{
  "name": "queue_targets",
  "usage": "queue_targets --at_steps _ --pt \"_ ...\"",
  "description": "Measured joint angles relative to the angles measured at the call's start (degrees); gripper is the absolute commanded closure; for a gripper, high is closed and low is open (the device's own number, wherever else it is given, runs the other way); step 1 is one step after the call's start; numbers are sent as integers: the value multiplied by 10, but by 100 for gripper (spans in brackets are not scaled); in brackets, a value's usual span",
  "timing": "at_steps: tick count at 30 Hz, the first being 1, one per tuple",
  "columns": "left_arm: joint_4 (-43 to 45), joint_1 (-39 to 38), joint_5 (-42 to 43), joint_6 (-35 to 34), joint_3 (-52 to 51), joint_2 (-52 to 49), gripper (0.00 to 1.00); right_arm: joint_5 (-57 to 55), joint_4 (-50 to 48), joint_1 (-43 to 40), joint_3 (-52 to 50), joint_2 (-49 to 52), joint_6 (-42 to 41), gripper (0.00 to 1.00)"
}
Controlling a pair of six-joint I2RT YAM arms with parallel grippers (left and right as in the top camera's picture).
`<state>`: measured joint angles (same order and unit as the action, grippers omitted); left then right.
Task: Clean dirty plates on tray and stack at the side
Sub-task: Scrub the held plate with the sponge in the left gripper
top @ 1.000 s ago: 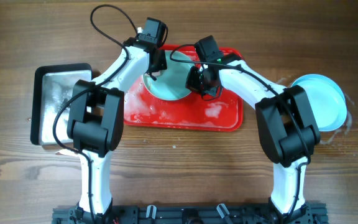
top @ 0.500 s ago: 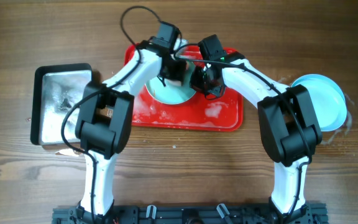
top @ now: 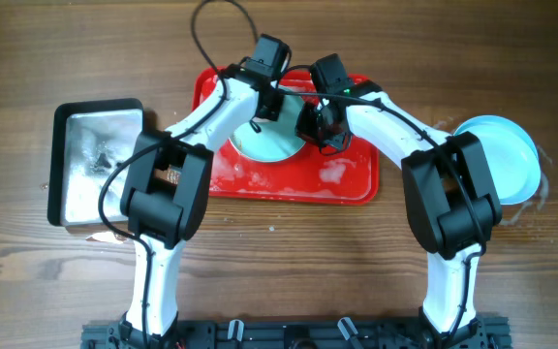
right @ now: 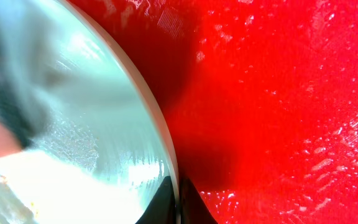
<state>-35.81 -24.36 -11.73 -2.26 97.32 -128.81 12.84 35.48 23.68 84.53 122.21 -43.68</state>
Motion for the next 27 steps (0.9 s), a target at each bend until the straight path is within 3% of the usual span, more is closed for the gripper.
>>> queue_targets --at_steps 8,14,20,27 --pt "-62 18 -64 -63 1 0 96 1 -6 5 0 1 4 96" --pt "-233 25 -46 -76 13 2 96 15 -3 12 0 1 17 96" --pt "-344 35 54 -48 14 2 96 26 2 14 0 1 30 96" --pt "-303 54 221 8 8 3 96 16 5 10 0 1 33 96"
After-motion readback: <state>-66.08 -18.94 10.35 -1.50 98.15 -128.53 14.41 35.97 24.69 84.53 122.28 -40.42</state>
